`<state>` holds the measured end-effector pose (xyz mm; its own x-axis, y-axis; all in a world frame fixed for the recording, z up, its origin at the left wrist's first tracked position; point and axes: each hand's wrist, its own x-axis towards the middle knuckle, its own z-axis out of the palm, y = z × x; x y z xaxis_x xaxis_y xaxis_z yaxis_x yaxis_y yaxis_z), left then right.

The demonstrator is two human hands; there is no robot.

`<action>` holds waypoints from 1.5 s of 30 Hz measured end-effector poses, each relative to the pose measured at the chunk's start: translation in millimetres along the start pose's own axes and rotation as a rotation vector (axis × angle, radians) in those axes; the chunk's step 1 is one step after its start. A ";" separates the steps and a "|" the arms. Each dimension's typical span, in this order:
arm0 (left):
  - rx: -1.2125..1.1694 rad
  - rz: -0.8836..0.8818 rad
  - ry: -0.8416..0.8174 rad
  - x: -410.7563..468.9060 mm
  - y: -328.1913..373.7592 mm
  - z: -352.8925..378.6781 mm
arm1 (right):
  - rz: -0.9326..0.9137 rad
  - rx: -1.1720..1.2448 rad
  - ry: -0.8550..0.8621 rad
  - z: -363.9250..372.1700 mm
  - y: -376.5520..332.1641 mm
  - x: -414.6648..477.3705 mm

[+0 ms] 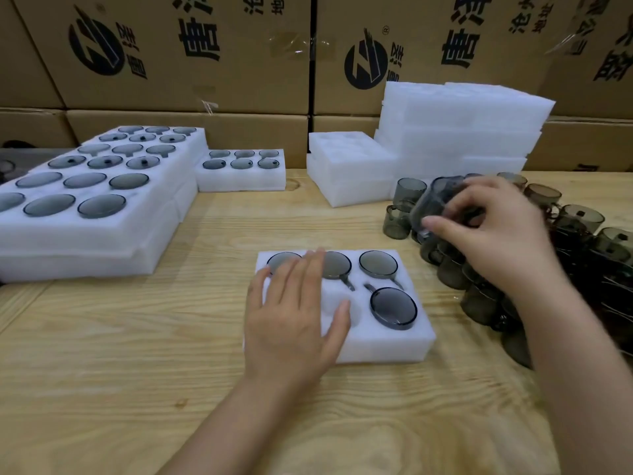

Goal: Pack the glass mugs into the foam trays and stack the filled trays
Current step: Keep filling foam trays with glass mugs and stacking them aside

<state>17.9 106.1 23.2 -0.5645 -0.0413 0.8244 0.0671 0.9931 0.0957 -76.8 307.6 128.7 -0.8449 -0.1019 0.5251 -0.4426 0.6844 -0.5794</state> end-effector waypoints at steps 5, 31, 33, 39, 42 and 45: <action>-0.060 -0.068 -0.088 7.0 -10.4 -5.3 | -0.076 0.275 -0.202 39.2 -20.9 -39.4; -0.296 -0.185 -0.274 12.0 -8.4 -11.1 | -0.019 0.456 -0.272 75.4 -17.6 -76.1; -0.312 -0.207 -0.306 12.4 -8.6 -12.4 | -0.064 0.425 -0.290 73.7 -15.3 -73.8; -0.312 -0.178 -0.334 9.9 -6.1 -12.6 | -0.113 0.412 -0.341 74.2 -17.3 -74.7; -0.319 -0.145 -0.348 8.9 -7.0 -11.7 | -0.137 0.378 -0.367 75.6 -19.2 -76.7; -0.340 -0.169 -0.401 10.6 -9.6 -10.8 | -0.156 0.291 -0.411 78.1 -20.0 -78.0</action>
<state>20.1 94.9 37.0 -0.8554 -0.0861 0.5108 0.1728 0.8822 0.4379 -25.5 245.4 50.6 -0.7844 -0.5017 0.3647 -0.5883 0.4156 -0.6937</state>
